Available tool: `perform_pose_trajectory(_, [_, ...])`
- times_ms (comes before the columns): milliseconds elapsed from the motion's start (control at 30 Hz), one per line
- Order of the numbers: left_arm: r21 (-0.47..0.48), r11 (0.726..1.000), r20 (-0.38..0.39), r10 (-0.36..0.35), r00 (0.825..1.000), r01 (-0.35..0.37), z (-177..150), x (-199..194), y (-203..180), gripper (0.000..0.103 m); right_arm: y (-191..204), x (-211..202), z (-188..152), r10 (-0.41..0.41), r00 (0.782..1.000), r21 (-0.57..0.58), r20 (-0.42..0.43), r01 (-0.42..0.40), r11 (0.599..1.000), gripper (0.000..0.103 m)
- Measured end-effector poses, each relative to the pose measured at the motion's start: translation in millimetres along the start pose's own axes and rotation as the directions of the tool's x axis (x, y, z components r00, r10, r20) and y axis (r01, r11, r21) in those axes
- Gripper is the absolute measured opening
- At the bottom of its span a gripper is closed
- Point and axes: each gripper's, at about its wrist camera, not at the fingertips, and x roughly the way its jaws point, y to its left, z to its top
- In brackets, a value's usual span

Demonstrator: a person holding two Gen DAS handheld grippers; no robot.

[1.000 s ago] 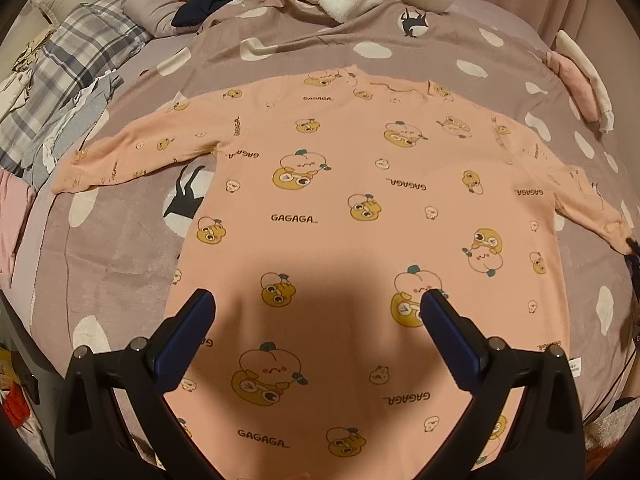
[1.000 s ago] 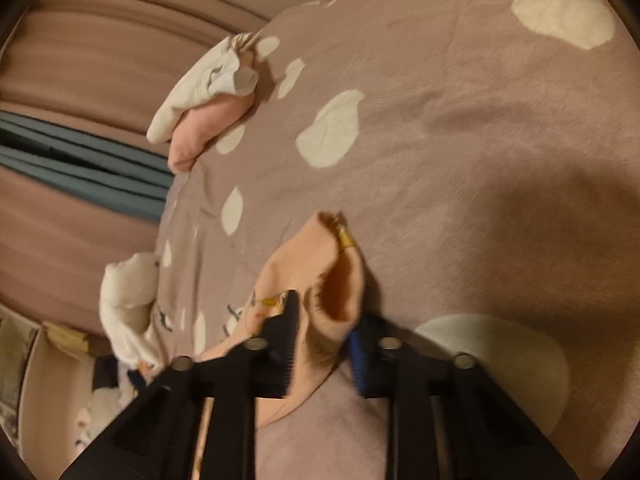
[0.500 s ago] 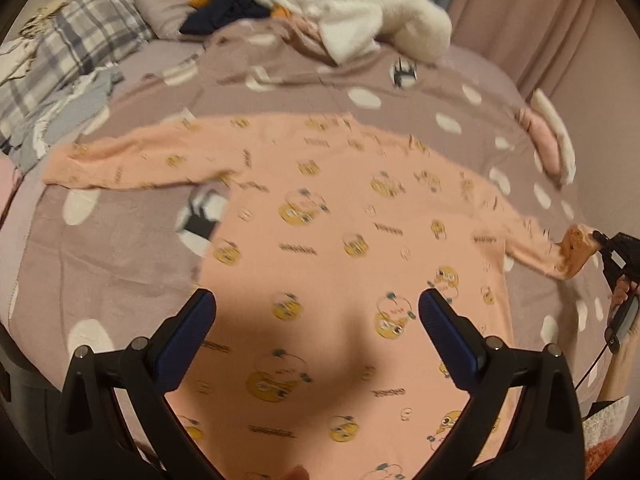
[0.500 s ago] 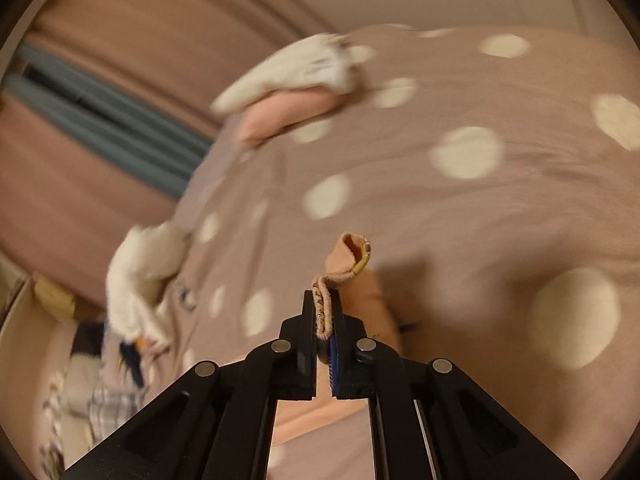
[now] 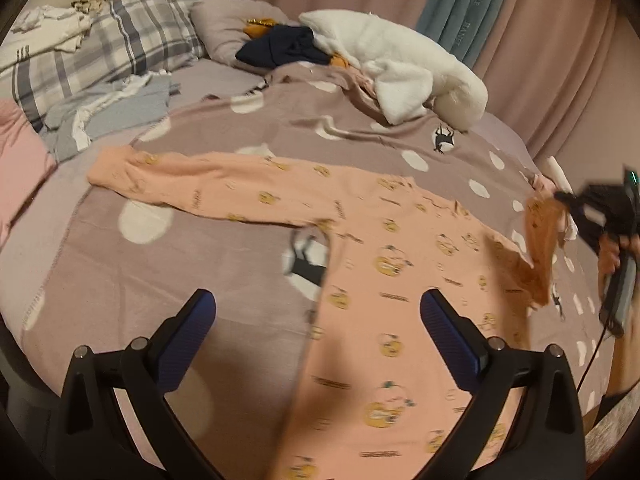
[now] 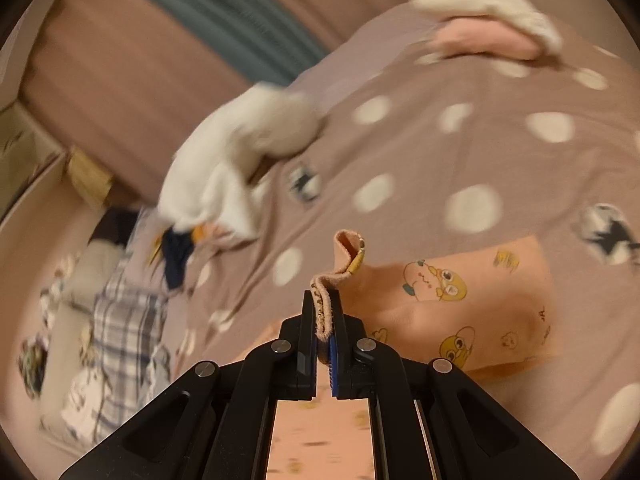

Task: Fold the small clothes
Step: 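Carry the held sleeve across the shirt body with the right gripper, release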

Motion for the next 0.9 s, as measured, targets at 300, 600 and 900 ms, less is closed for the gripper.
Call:
perform_pose_trajectory(300, [-0.048, 0.989, 0.118, 0.148, 0.982, -0.143, 7, -6, 50, 0.102, 115, 94, -69, 0.034, 0.989, -0.124, -0.144, -0.052, 0.991, 0.006])
perform_pose_trajectory(600, [-0.108, 0.977, 0.116, 0.194, 0.974, -0.182, 11, -7, 92, 0.102, 155, 154, -129, -0.006, 0.961, -0.216, -0.278, -0.056, 0.975, 0.007])
perform_pose_trajectory(900, [-0.252, 0.956, 0.084, 0.174, 0.981, -0.148, 14, -9, 116, 0.102, 151, 175, -157, -0.097, 0.906, -0.286, -0.412, -0.028, 0.958, 0.009])
